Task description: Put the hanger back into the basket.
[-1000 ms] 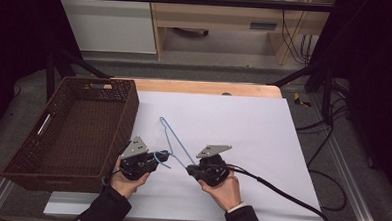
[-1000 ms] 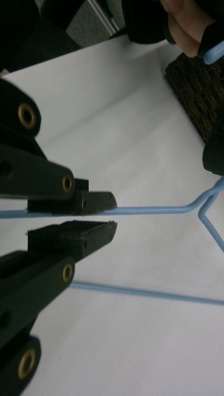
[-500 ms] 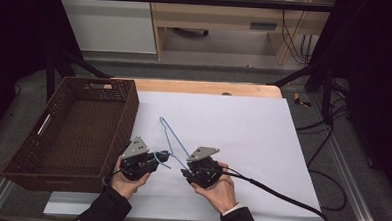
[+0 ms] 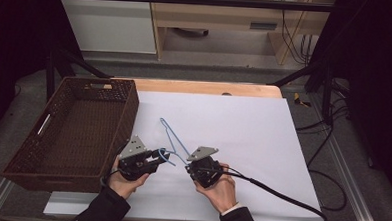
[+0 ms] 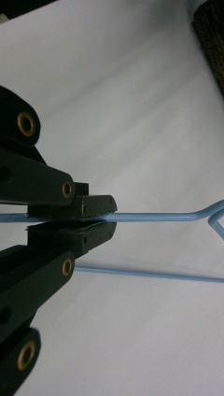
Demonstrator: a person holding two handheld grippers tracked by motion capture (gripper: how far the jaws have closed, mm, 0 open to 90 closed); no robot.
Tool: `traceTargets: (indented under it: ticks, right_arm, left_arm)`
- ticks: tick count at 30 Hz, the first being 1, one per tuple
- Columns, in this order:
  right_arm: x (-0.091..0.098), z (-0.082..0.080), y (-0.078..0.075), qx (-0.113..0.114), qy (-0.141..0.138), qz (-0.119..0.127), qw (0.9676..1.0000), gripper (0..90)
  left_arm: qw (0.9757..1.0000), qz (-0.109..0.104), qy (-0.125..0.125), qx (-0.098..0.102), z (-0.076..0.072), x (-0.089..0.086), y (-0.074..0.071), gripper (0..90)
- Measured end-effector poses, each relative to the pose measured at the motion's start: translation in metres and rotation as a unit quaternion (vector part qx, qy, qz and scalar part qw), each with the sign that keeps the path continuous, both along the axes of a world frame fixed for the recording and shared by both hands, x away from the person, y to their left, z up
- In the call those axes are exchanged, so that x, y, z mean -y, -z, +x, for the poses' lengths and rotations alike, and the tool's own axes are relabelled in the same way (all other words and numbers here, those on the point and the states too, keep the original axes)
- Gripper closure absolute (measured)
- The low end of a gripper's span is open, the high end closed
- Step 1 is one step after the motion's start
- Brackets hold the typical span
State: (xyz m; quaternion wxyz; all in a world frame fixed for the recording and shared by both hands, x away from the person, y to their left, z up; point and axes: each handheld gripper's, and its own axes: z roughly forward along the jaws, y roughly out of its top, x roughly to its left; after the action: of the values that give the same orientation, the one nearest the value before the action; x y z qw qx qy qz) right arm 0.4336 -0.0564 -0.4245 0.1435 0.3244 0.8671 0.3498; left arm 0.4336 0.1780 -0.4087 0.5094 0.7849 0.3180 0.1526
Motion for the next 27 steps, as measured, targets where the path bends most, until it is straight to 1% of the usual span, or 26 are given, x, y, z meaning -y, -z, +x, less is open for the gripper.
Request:
traceTargets:
  ticks: [2, 3, 4, 5, 6, 7, 8, 9, 10, 12, 14, 15, 16, 18, 20, 21, 22, 23, 24, 25, 26, 27]
  right_arm:
    - [0.004, 0.000, -0.005, 0.001, -0.006, 0.003, 1.0000, 87.8]
    - [0.004, 0.000, -0.005, 0.001, -0.006, 0.003, 1.0000, 87.8]
    - [0.012, 0.000, -0.013, 0.000, -0.011, 0.011, 0.9999, 87.9]
    - [0.014, 0.000, -0.015, -0.001, -0.013, 0.013, 0.9998, 87.9]
    - [0.019, 0.000, -0.020, -0.001, -0.018, 0.017, 0.9997, 87.9]
    - [0.019, 0.000, -0.020, -0.001, -0.018, 0.017, 0.9997, 87.9]
    - [0.026, -0.001, -0.028, -0.003, -0.028, 0.028, 0.9992, 87.9]
    - [0.026, -0.001, -0.028, -0.003, -0.028, 0.028, 0.9992, 87.9]
    - [0.032, -0.003, -0.035, -0.005, -0.038, 0.036, 0.9986, 87.9]
    - [0.037, -0.005, -0.040, -0.008, -0.050, 0.041, 0.9979, 87.9]
    - [0.042, -0.006, -0.045, -0.012, -0.063, 0.046, 0.9969, 87.9]
    - [0.042, -0.006, -0.045, -0.012, -0.063, 0.046, 0.9969, 87.9]
    - [0.046, -0.007, -0.048, -0.018, -0.080, 0.053, 0.9952, 87.9]
    - [0.049, -0.008, -0.050, -0.027, -0.092, 0.060, 0.9936, 87.9]
    - [0.051, -0.009, -0.051, -0.034, -0.103, 0.061, 0.9922, 87.9]
    - [0.052, -0.010, -0.052, -0.040, -0.108, 0.063, 0.9914, 87.9]
    - [0.052, -0.010, -0.052, -0.042, -0.109, 0.064, 0.9911, 87.9]
    - [0.052, -0.010, -0.052, -0.042, -0.109, 0.064, 0.9911, 87.9]
    - [0.052, -0.011, -0.052, -0.045, -0.112, 0.067, 0.9905, 87.9]
    - [0.053, -0.011, -0.052, -0.051, -0.118, 0.073, 0.9890, 87.9]
    - [0.054, -0.011, -0.052, -0.053, -0.121, 0.073, 0.9886, 87.9]
    - [0.054, -0.011, -0.052, -0.053, -0.121, 0.073, 0.9886, 87.9]
  left_arm:
    - [1.0000, 0.006, 0.005, 0.002, -0.001, -0.003, -0.004, 60.8]
    - [1.0000, 0.006, 0.005, 0.002, -0.001, -0.003, -0.004, 56.9]
    - [0.9997, 0.014, 0.005, 0.017, -0.003, -0.007, -0.008, 52.9]
    - [0.9997, 0.014, 0.005, 0.017, -0.003, -0.007, -0.008, 50.3]
    - [0.9991, 0.029, 0.003, 0.029, -0.005, -0.008, -0.012, 43.6]
    - [0.9991, 0.029, 0.003, 0.029, -0.005, -0.008, -0.012, 39.5]
    - [0.9984, 0.034, -0.004, 0.045, -0.008, -0.010, -0.015, 34.4]
    - [0.9984, 0.034, -0.004, 0.045, -0.008, -0.010, -0.015, 31.2]
    - [0.9983, 0.033, -0.004, 0.047, -0.009, -0.011, -0.018, 25.4]
    - [0.9978, 0.044, 0.003, 0.050, -0.011, -0.012, -0.023, 19.6]
    - [0.9966, 0.058, 0.007, 0.059, -0.014, -0.013, -0.026, 16.0]
    - [0.9966, 0.058, 0.007, 0.059, -0.014, -0.013, -0.026, 14.5]
    - [0.9949, 0.073, 0.013, 0.069, -0.017, -0.013, -0.029, 13.3]
    - [0.9927, 0.093, 0.018, 0.075, -0.019, -0.011, -0.030, 11.5]
    - [0.9898, 0.113, 0.027, 0.082, -0.022, -0.009, -0.031, 11.4]
    - [0.9898, 0.113, 0.027, 0.082, -0.022, -0.009, -0.031, 11.4]
    - [0.9887, 0.121, 0.029, 0.084, -0.023, -0.006, -0.030, 11.5]
    - [0.9887, 0.121, 0.029, 0.084, -0.023, -0.006, -0.030, 11.6]
    - [0.9877, 0.127, 0.033, 0.085, -0.023, -0.005, -0.029, 11.6]
    - [0.9861, 0.137, 0.036, 0.087, -0.023, -0.004, -0.028, 13.0]
    - [0.9838, 0.150, 0.038, 0.091, -0.023, -0.002, -0.026, 13.3]
    - [0.9838, 0.150, 0.038, 0.091, -0.023, -0.002, -0.026, 14.0]
